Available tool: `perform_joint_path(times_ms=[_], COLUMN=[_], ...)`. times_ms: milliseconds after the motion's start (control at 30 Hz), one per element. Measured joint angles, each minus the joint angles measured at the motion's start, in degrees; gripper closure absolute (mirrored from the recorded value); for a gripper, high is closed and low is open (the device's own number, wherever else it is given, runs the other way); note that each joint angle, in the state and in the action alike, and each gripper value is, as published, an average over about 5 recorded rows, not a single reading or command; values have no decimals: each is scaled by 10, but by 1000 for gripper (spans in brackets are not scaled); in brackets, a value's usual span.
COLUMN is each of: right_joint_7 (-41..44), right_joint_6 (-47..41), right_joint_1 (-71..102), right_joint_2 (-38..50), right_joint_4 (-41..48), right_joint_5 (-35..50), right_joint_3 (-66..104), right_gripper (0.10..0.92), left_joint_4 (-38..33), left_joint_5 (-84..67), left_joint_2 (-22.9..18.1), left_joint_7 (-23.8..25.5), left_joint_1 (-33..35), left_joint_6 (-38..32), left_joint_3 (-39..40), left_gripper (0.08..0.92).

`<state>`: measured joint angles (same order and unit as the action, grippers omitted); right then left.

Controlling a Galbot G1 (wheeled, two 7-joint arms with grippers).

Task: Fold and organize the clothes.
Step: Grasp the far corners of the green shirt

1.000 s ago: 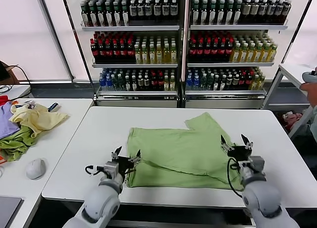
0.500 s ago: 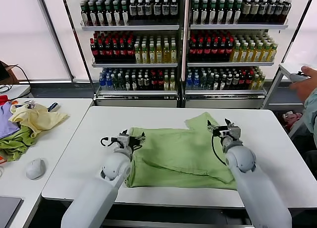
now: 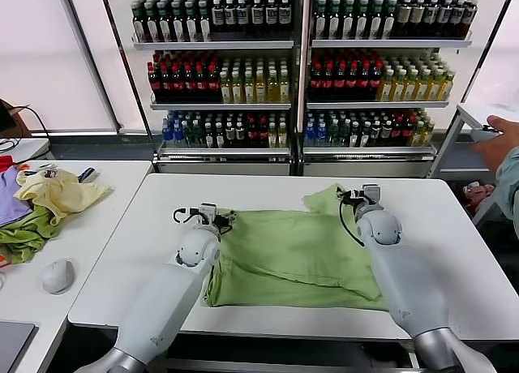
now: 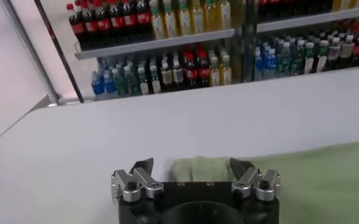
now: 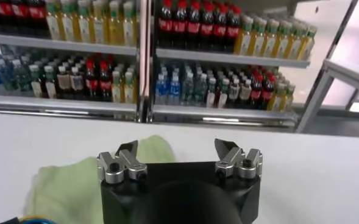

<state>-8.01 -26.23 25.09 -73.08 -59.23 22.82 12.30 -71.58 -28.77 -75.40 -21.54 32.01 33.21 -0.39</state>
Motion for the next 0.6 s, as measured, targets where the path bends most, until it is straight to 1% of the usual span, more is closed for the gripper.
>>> perform_joint_path(times_ms=[133, 200, 300, 600], right_joint_7=[4, 5, 8, 15], right_joint_6=[1, 3, 4, 6], right_joint_1=[-9, -12, -16, -17], right_joint_2=[-11, -15, -19, -20], right_joint_4=[32, 44, 59, 73], right_joint_5=[0, 0, 2, 9], right_joint_3=[2, 2, 2, 2], right_gripper=[214, 252, 335, 593], left_joint_4=[5, 6, 6, 0], left_joint_5=[-6, -9, -14, -31], left_joint_2=[2, 3, 3, 8], left_joint_7=[1, 2, 4, 10], left_joint_1=[-2, -1, 0, 12], left_joint_6=[-1, -1, -1, -2], left_joint_3=[3, 4, 6, 8], left_gripper=[183, 201, 269, 528])
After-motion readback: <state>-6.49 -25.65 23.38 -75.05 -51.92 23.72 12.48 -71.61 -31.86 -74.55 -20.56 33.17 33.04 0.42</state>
